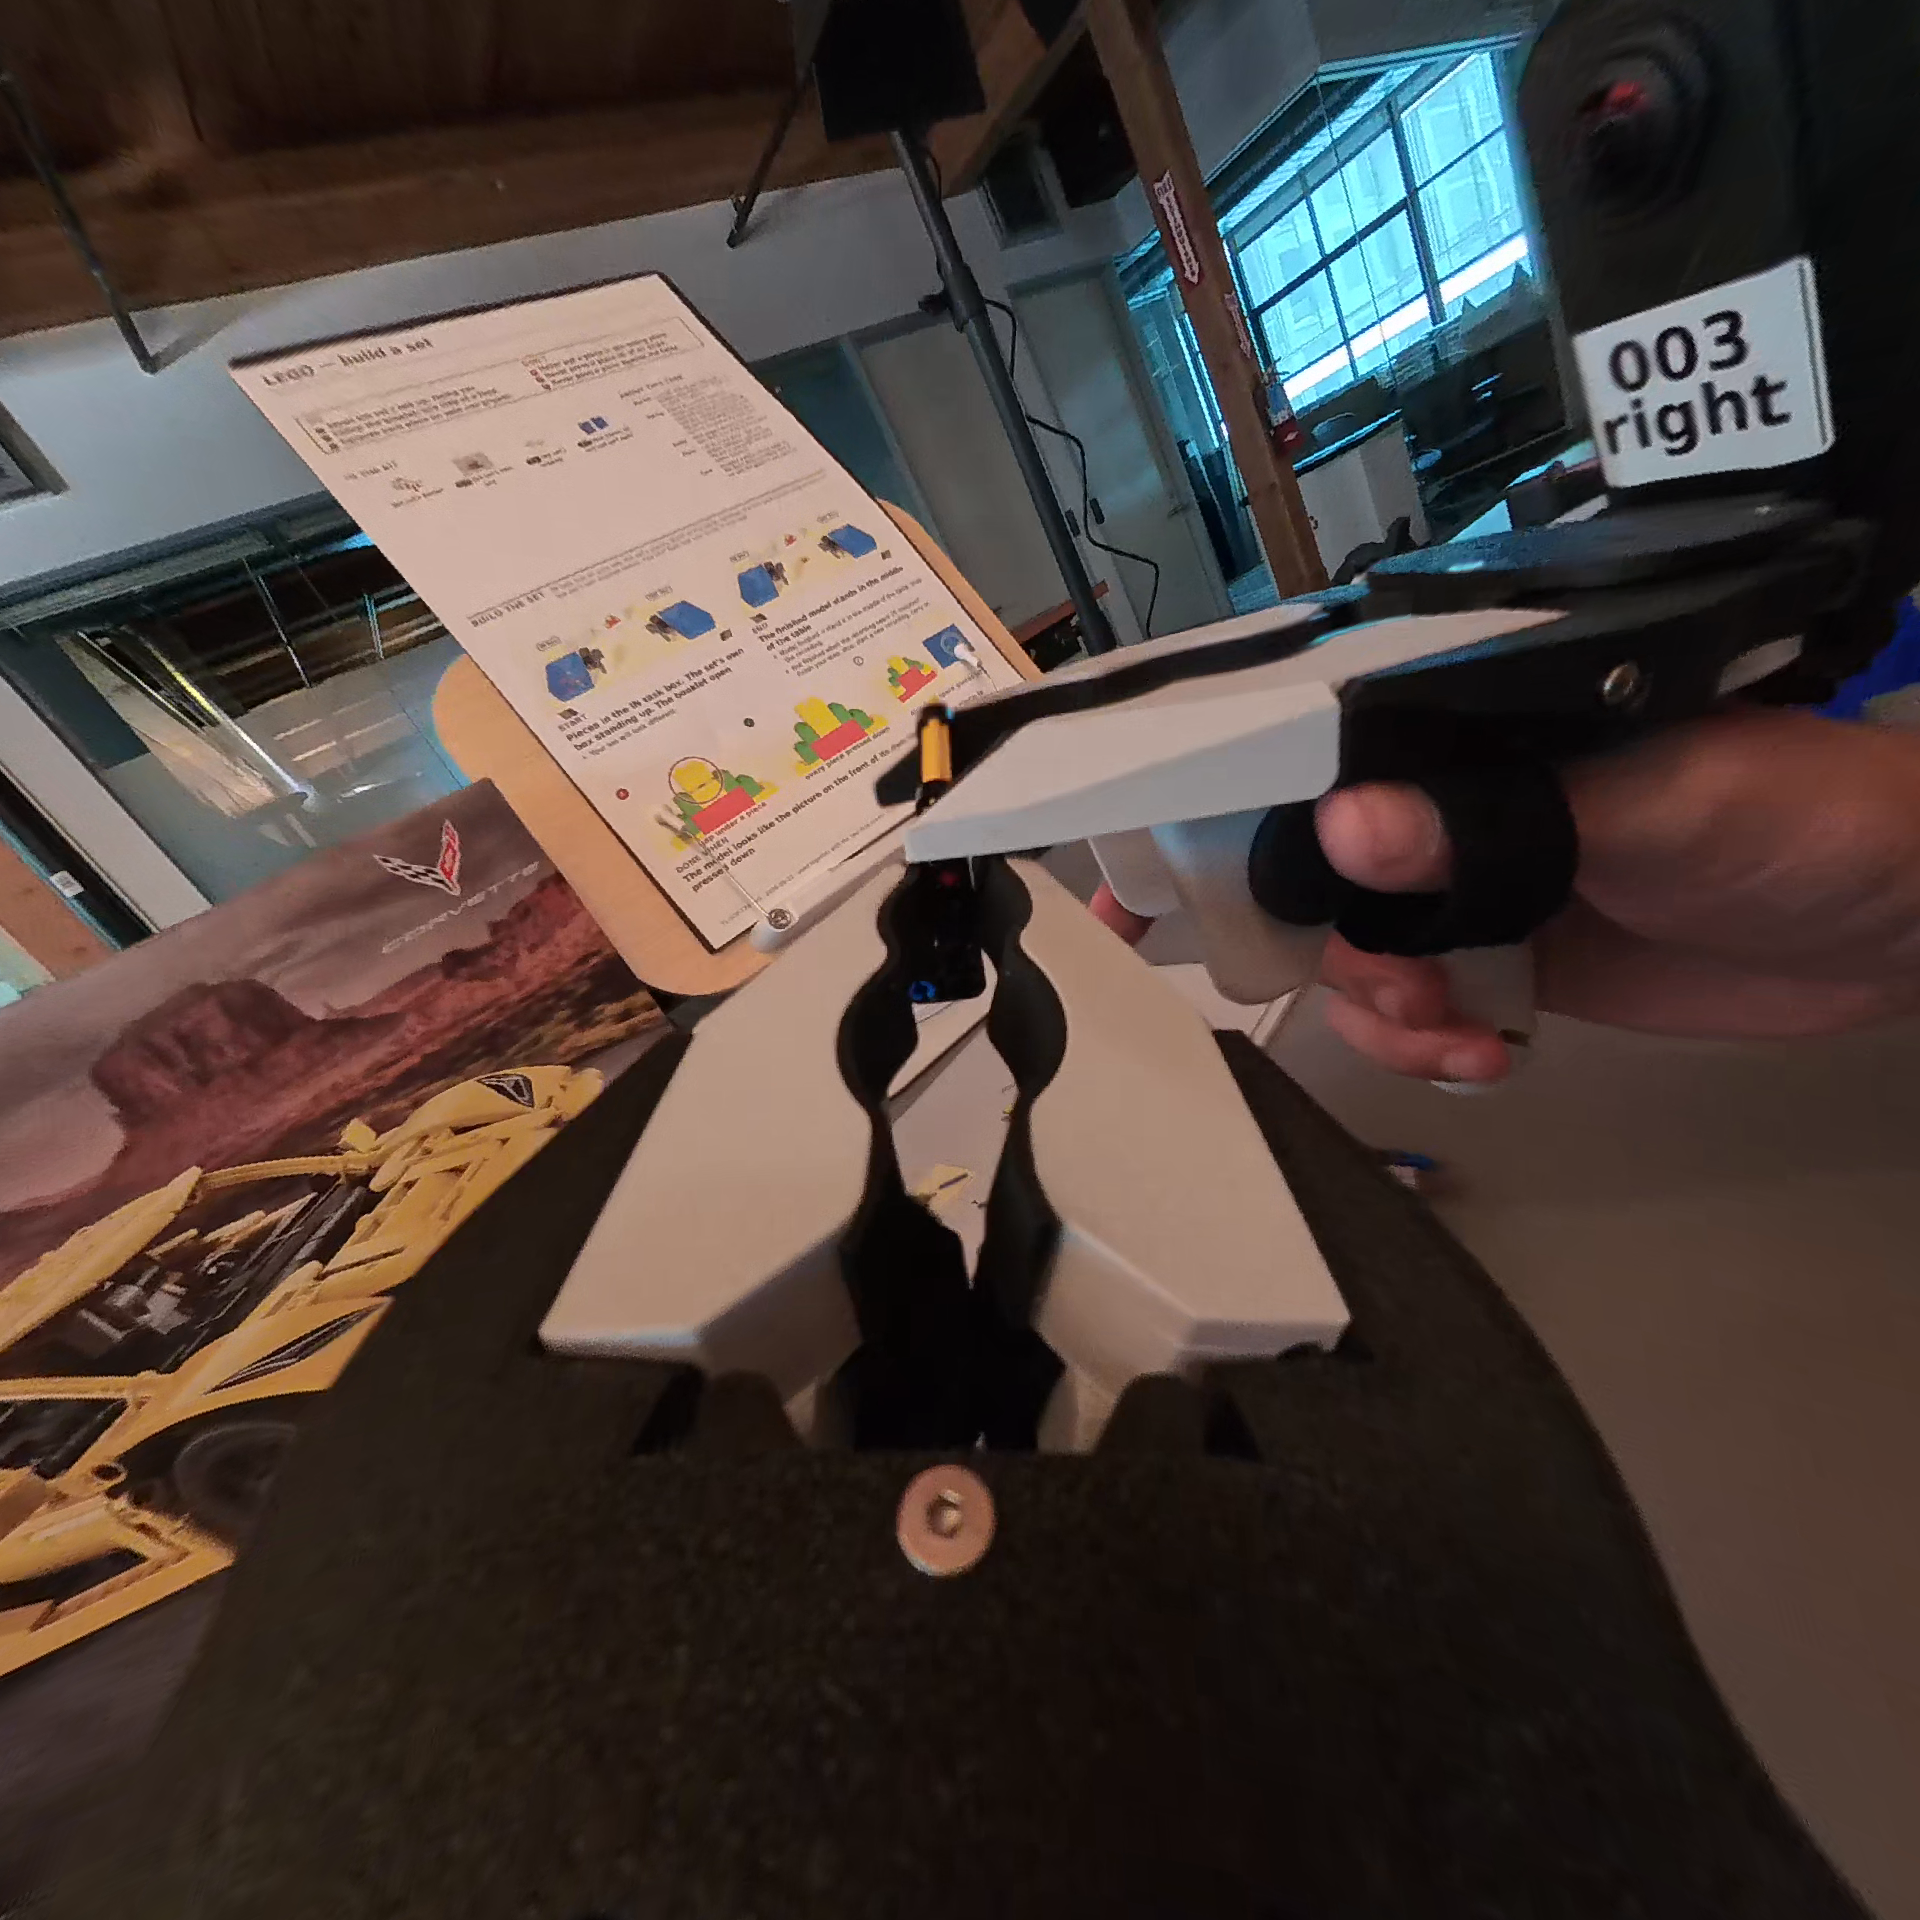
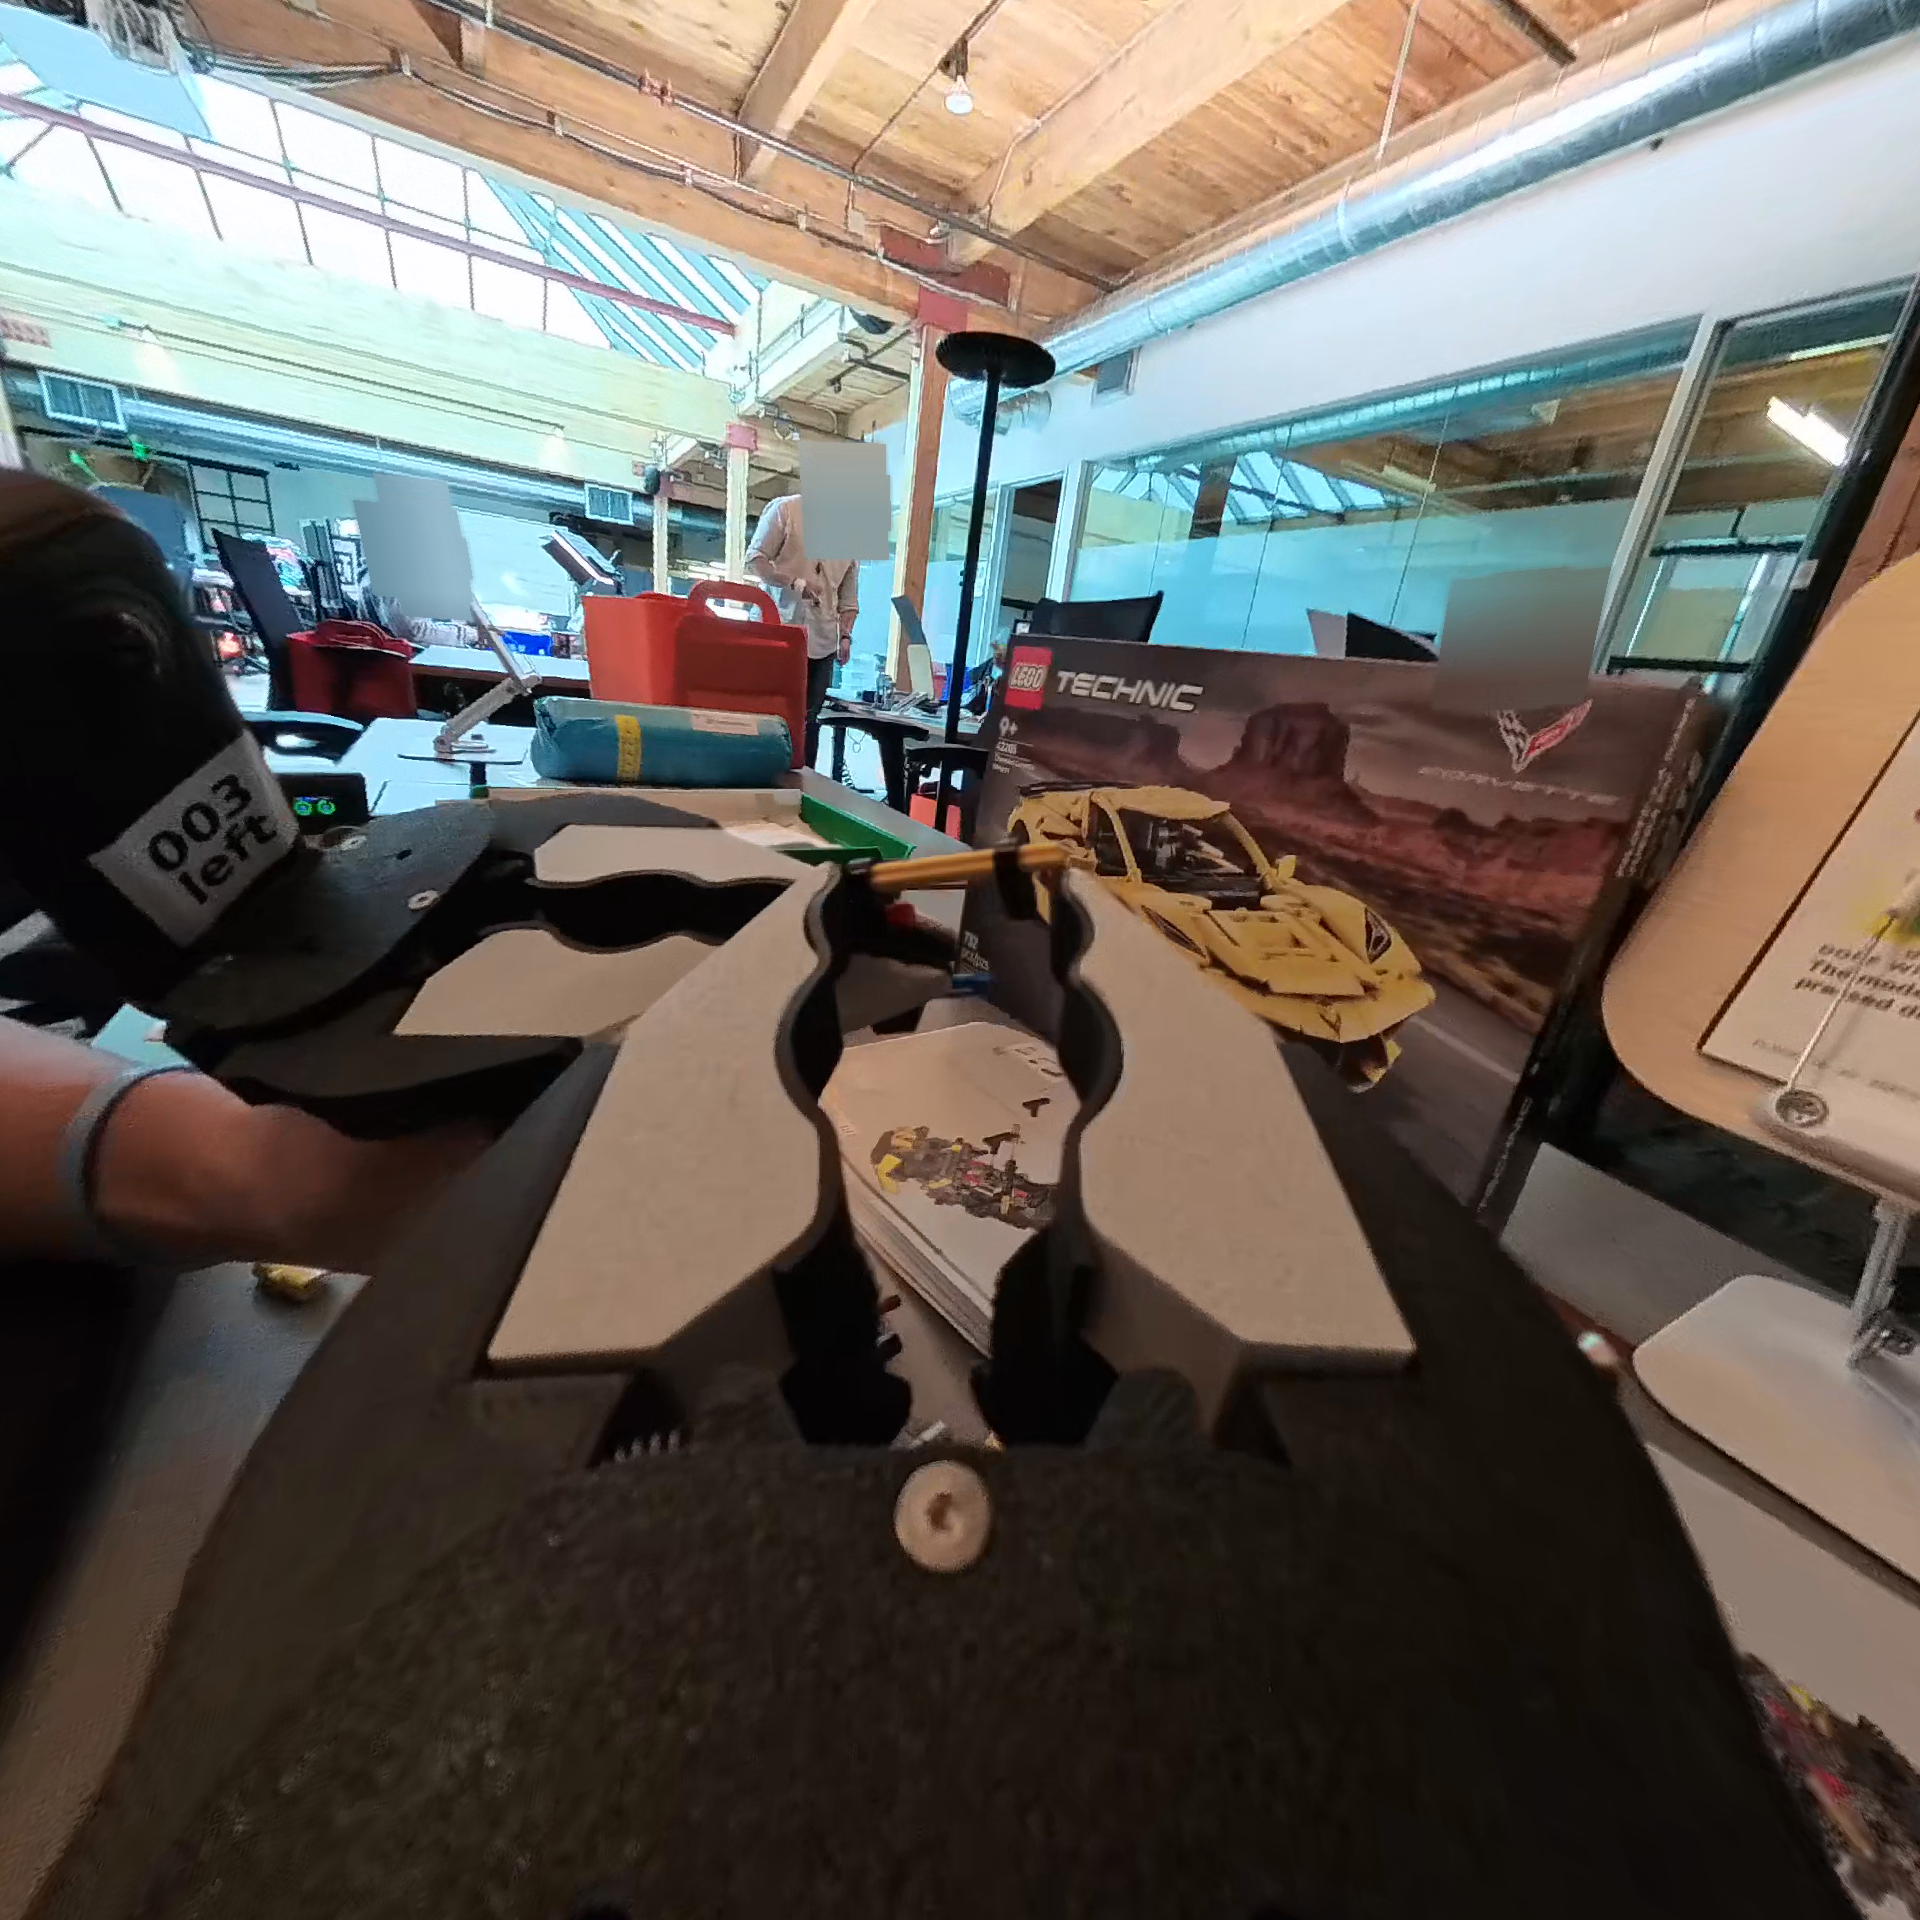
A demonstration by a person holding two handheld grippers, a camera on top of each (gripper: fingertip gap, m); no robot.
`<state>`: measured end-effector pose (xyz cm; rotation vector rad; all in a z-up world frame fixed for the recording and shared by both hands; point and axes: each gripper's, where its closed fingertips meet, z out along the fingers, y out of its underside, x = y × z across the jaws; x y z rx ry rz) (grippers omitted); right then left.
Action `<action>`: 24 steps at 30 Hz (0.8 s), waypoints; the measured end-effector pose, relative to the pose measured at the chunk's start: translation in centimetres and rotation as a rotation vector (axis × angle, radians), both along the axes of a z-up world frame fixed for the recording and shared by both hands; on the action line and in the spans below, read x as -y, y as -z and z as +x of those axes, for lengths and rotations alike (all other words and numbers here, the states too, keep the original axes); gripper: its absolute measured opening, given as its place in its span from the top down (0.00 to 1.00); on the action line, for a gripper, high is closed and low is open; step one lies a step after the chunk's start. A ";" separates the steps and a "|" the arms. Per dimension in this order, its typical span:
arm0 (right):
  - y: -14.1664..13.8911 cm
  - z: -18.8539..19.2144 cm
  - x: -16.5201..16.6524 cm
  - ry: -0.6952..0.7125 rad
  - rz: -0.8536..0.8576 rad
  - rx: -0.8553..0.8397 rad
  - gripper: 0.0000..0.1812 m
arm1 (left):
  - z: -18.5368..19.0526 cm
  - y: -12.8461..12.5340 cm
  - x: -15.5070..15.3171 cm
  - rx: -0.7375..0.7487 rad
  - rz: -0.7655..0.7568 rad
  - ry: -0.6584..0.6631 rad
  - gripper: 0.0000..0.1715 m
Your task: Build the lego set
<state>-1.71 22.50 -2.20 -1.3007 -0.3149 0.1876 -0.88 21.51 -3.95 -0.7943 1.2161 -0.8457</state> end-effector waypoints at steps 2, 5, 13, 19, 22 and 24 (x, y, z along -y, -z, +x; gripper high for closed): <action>0.0 -0.3 0.0 0.012 0.015 0.019 0.81 | -0.1 0.0 0.0 -0.004 -0.016 -0.003 0.97; 0.0 -0.5 0.1 0.010 0.006 -0.002 0.81 | -0.3 -0.1 0.1 -0.012 -0.026 0.005 0.97; 0.4 -0.3 0.5 0.019 -0.027 0.026 0.82 | -0.1 0.3 0.4 -0.069 0.071 -0.016 0.97; 1.2 0.3 0.2 0.054 -0.065 0.093 0.82 | 0.4 1.5 0.0 -0.169 0.056 -0.017 0.97; 2.0 0.9 -0.6 0.101 -0.133 0.093 0.82 | 0.9 2.5 -0.9 -0.209 0.015 -0.054 0.97; 2.2 1.1 -1.0 0.163 -0.139 0.119 0.81 | 0.9 2.7 -1.6 -0.220 0.032 -0.096 0.97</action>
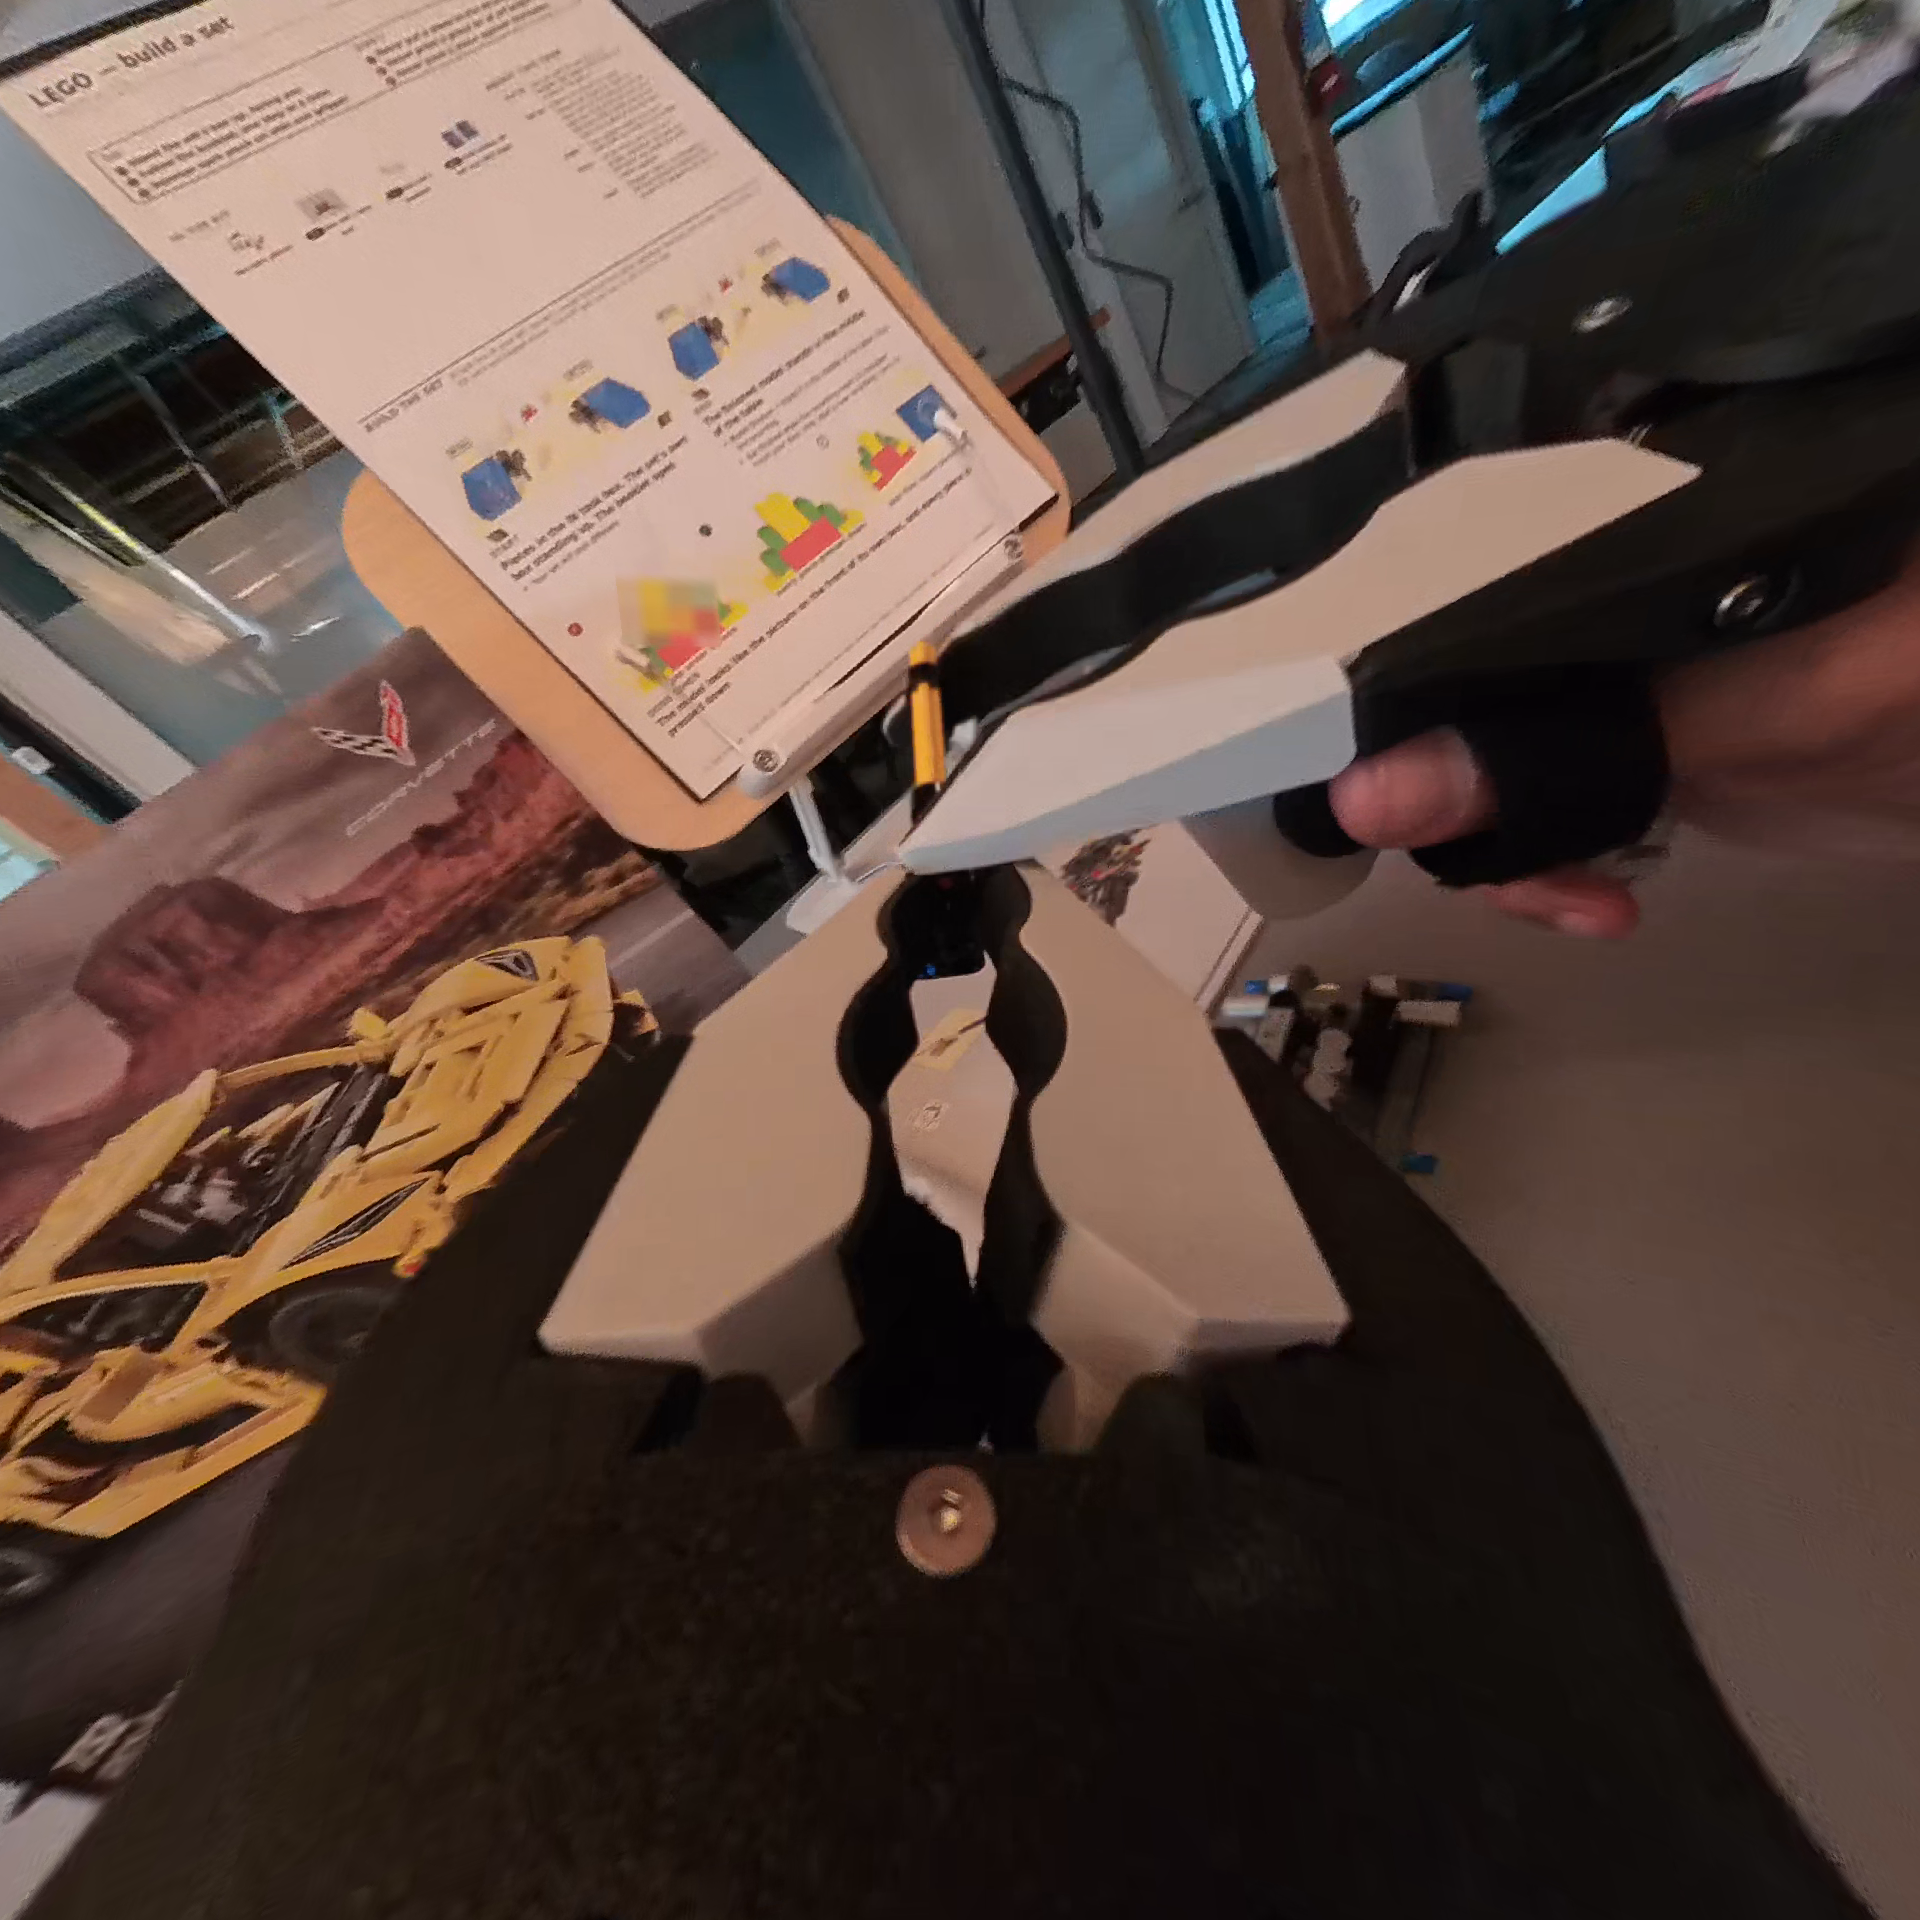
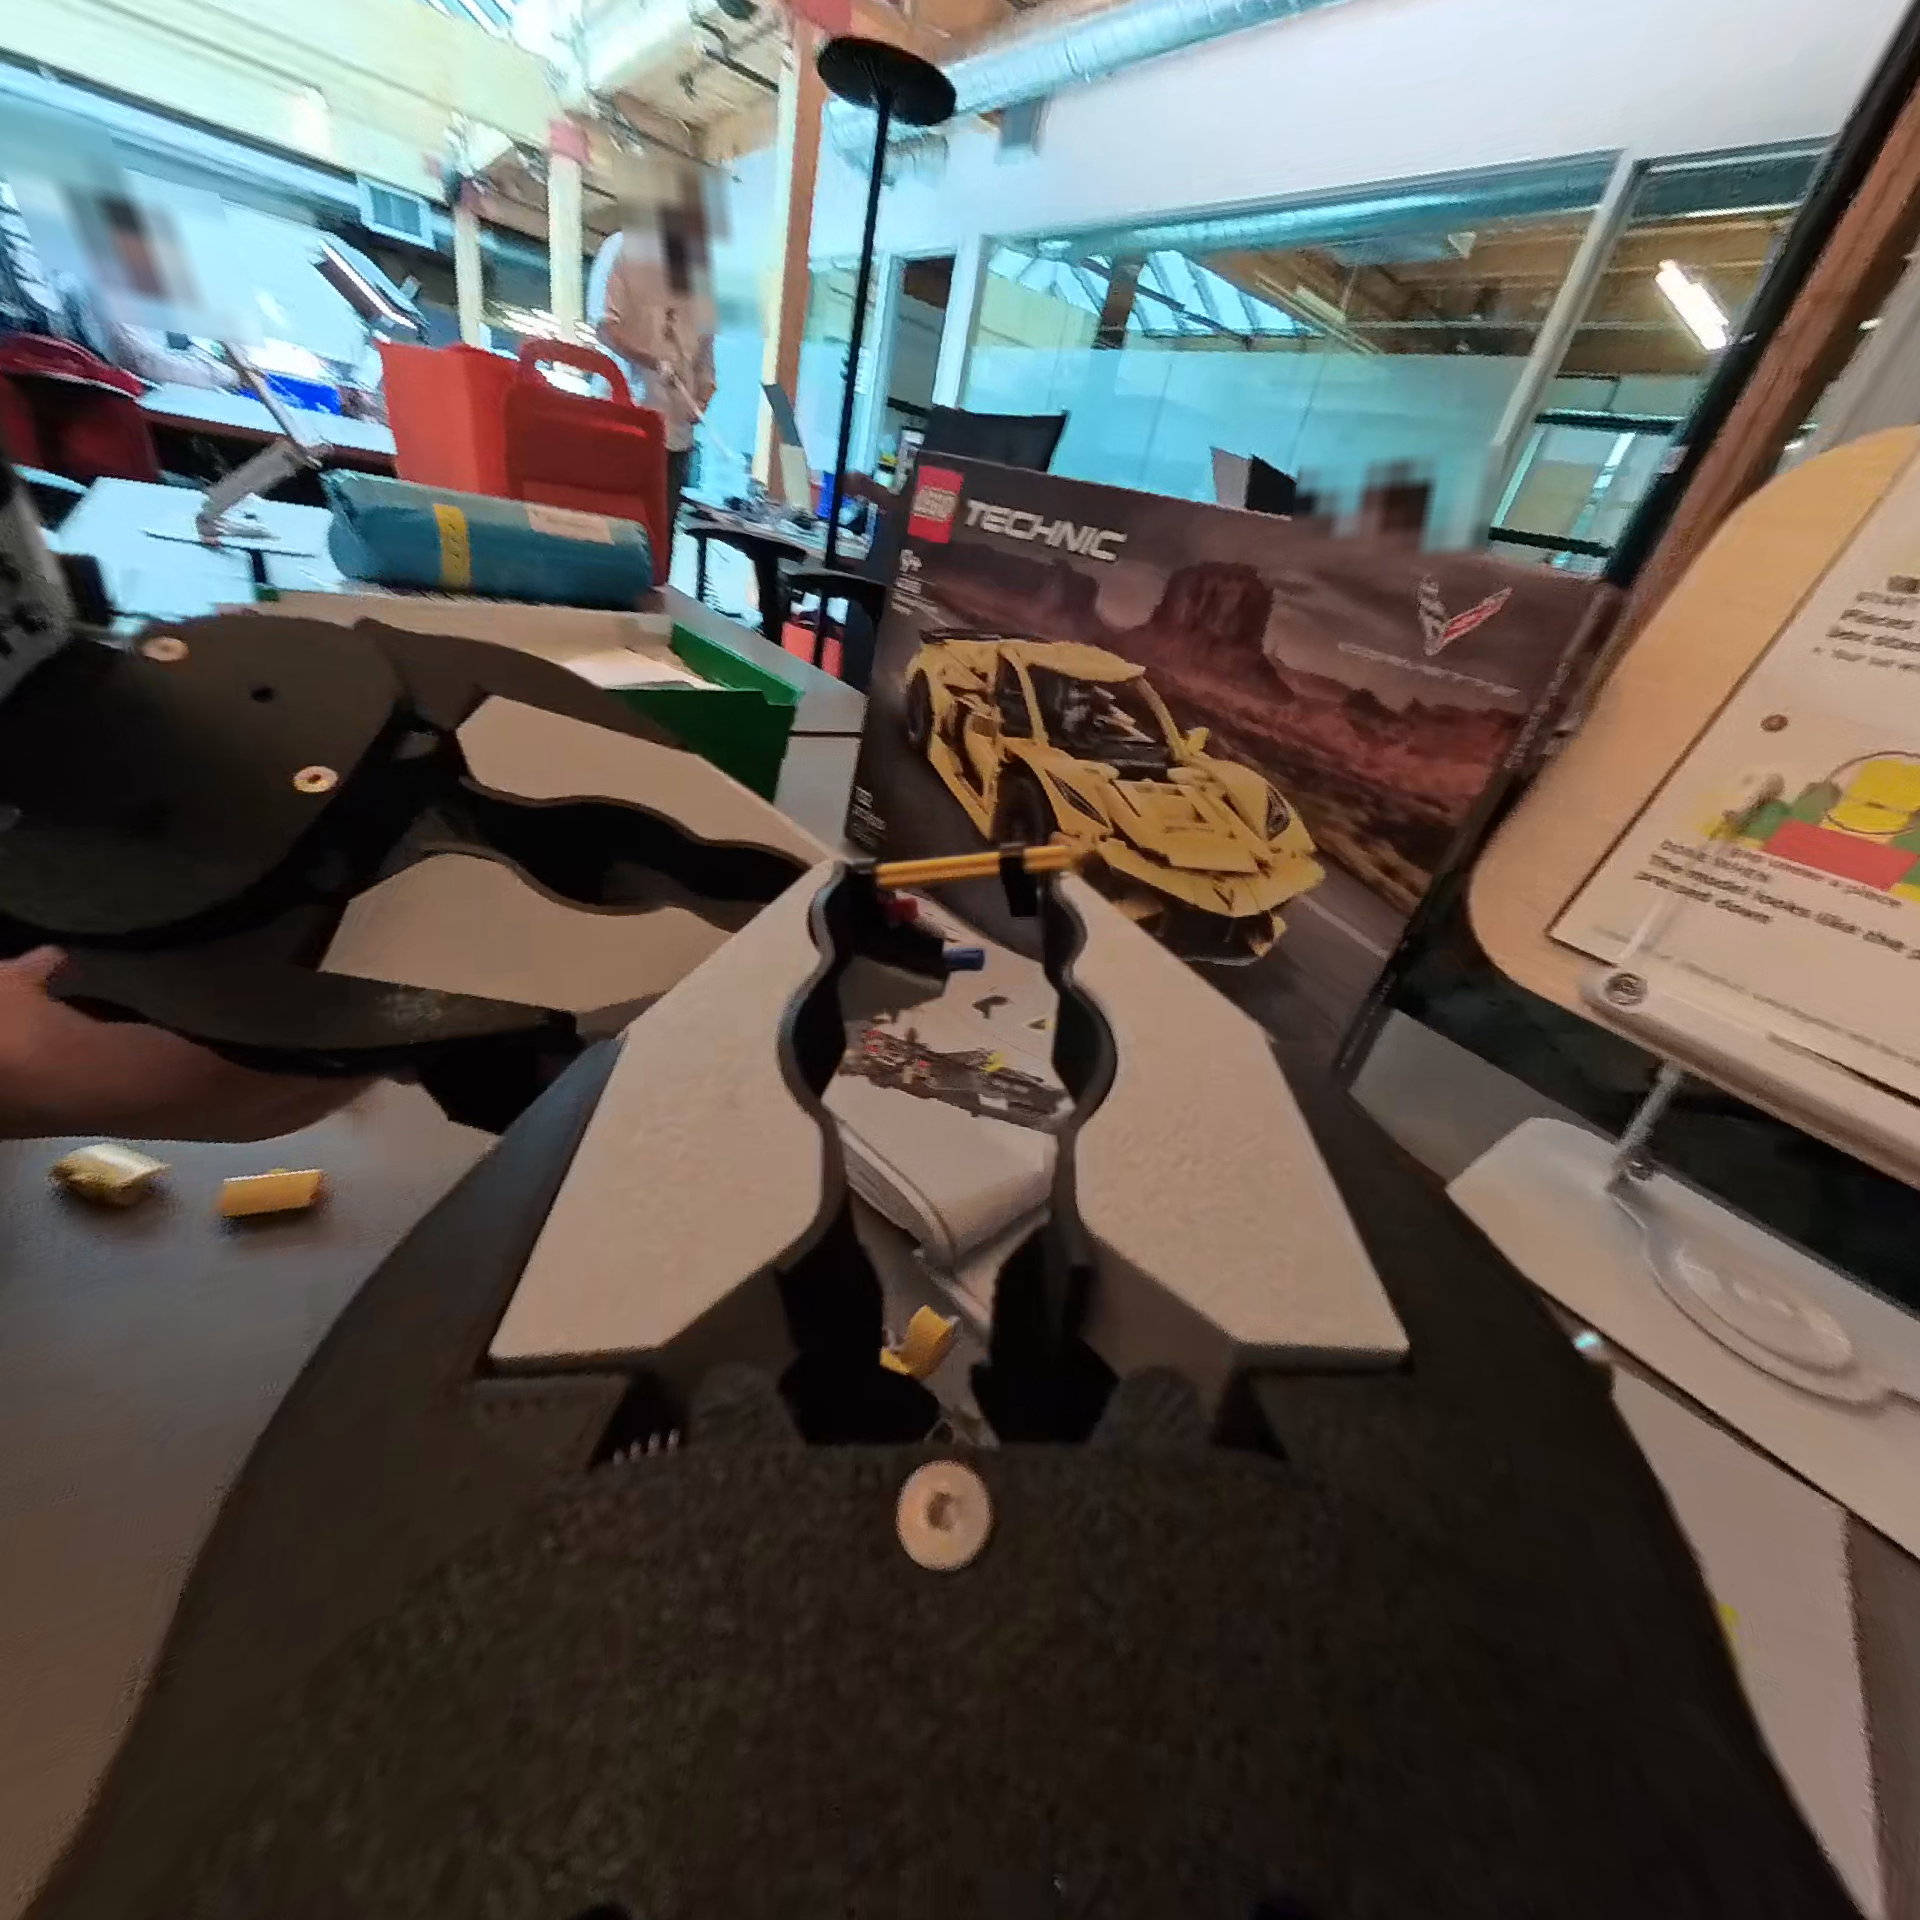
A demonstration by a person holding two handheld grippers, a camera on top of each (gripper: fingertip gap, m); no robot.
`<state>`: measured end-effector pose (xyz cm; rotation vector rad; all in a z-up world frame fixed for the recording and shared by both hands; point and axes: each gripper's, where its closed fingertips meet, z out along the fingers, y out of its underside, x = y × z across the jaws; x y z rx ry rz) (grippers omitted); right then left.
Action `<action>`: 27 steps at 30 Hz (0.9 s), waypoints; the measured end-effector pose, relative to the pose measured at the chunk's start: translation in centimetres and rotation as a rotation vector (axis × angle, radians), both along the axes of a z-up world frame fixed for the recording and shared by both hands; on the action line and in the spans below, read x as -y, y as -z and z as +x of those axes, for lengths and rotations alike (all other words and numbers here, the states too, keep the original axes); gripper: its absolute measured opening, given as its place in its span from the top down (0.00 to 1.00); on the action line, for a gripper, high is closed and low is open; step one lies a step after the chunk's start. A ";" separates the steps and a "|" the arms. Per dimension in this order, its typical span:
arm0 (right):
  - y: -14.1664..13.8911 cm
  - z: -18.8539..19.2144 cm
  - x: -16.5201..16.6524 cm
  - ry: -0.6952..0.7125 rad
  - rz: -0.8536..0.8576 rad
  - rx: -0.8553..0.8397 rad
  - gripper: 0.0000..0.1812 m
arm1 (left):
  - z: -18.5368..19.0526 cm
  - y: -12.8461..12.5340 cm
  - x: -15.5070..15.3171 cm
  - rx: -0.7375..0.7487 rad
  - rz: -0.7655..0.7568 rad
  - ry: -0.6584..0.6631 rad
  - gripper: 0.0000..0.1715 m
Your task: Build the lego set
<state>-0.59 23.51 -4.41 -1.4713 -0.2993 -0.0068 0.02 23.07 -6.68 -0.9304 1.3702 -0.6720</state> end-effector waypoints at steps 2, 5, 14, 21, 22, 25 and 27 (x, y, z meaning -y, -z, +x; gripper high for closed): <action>0.0 0.1 -0.2 0.040 0.011 0.051 0.80 | 0.0 0.1 -0.4 -0.010 0.043 -0.036 0.97; 0.0 0.2 -0.3 0.056 0.032 0.107 0.79 | 0.0 0.3 -0.8 -0.028 0.144 -0.097 0.97; 0.4 0.4 0.1 0.030 -0.022 0.156 0.80 | -0.4 -0.3 -1.6 -0.066 0.774 -0.343 0.98; 1.1 0.3 0.0 -0.019 -0.091 0.066 0.83 | -0.5 -0.3 -1.8 -0.088 0.853 -0.386 0.98; 1.5 0.3 0.0 -0.034 -0.119 0.051 0.84 | -0.4 -0.2 -1.7 -0.091 0.848 -0.376 0.98; 1.1 -0.5 0.4 -0.072 -0.081 0.044 0.99 | -0.4 -0.5 -1.6 -0.063 0.831 -0.364 0.98; -0.4 0.1 0.9 -0.060 -0.037 0.012 0.89 | -0.5 -0.8 -1.5 -0.045 0.821 -0.362 0.98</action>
